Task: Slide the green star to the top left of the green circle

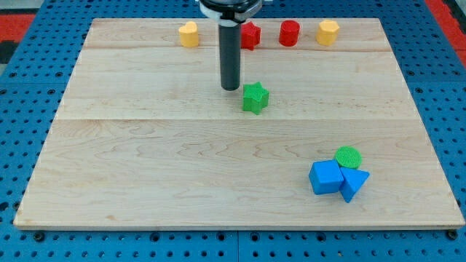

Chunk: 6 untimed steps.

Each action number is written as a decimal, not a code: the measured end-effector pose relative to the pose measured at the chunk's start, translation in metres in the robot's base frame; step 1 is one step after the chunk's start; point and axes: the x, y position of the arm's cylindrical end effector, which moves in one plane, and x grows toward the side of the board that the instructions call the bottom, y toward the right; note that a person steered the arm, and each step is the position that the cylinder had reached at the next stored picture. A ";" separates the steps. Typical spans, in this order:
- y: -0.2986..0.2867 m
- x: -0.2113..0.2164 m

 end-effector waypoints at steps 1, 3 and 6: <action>0.062 0.031; 0.103 0.009; 0.125 0.058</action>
